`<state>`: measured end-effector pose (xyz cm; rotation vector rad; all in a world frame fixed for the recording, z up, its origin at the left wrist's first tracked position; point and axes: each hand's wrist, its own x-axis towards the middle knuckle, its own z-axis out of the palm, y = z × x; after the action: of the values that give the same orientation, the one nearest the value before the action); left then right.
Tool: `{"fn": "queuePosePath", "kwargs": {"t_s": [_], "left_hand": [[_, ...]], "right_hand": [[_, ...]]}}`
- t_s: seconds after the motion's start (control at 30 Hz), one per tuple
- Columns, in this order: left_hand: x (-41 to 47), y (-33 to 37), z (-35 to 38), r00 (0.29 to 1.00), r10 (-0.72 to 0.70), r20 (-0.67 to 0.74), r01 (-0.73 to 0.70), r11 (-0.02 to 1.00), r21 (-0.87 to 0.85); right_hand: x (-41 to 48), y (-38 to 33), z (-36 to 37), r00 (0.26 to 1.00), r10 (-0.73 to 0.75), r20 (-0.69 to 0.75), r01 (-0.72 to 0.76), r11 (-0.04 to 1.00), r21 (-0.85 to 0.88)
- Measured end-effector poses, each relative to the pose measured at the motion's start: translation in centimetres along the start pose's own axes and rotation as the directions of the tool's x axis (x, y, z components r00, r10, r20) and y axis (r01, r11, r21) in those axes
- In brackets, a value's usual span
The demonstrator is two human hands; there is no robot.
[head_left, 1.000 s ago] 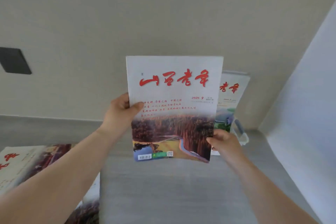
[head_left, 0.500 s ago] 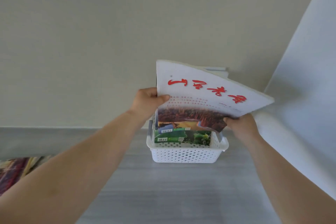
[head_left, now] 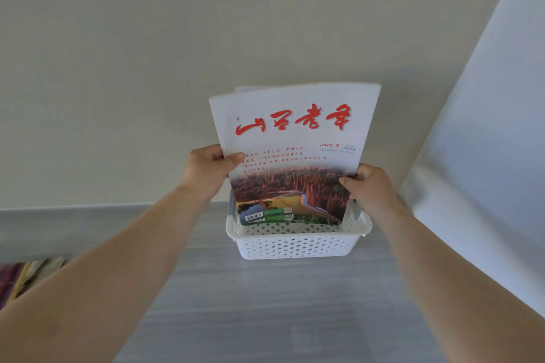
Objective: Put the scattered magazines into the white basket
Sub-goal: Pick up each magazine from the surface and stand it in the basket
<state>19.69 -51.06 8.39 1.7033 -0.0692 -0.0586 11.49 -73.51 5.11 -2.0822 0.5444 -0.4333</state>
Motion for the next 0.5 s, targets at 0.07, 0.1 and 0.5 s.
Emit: {"fn": "queuePosePath", "kwargs": {"t_s": [0.07,0.1,0.5], "left_hand": [[-0.2,-1.1,0.1,1.0,-0.019,0.014,0.018,0.999,0.042],[-0.2,-1.6,0.3,0.999,-0.029,0.022,0.028,0.999,0.046],[1.4,-2.5,2.5,0.979,0.114,-0.171,-0.053,0.943,0.329]], "right_hand": [[-0.2,0.7,0.4,1.0,0.005,0.008,-0.004,1.0,-0.027],[-0.3,1.0,0.5,1.0,0.013,0.012,-0.012,0.999,-0.041],[-0.1,1.9,2.0,0.991,0.128,-0.027,-0.115,0.952,0.285]]}}
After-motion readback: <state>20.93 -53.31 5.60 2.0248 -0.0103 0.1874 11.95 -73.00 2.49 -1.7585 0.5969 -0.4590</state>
